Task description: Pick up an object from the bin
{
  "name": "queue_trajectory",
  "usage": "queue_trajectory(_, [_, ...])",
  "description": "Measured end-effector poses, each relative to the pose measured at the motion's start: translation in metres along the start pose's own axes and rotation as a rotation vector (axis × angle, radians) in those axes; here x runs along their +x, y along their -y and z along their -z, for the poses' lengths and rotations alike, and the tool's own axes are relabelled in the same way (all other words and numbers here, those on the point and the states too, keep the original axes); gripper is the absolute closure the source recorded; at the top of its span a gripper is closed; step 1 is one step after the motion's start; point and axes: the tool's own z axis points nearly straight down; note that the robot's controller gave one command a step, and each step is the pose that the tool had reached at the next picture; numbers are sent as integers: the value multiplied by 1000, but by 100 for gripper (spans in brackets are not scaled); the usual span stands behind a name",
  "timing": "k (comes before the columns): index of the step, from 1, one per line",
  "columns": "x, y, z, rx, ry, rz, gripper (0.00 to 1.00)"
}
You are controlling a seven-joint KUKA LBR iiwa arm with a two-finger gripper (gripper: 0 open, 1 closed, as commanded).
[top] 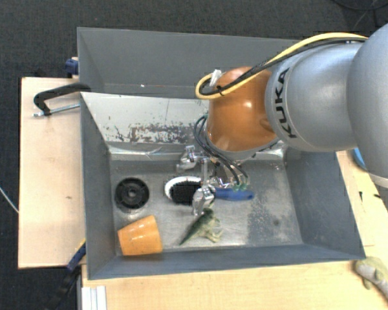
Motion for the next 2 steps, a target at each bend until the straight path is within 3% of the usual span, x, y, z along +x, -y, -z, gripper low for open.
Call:
queue_trajectory(1, [31,7,-30,-1,16,195,0])
queue_trajectory(2, [32,8,-31,-1,13,196,100])
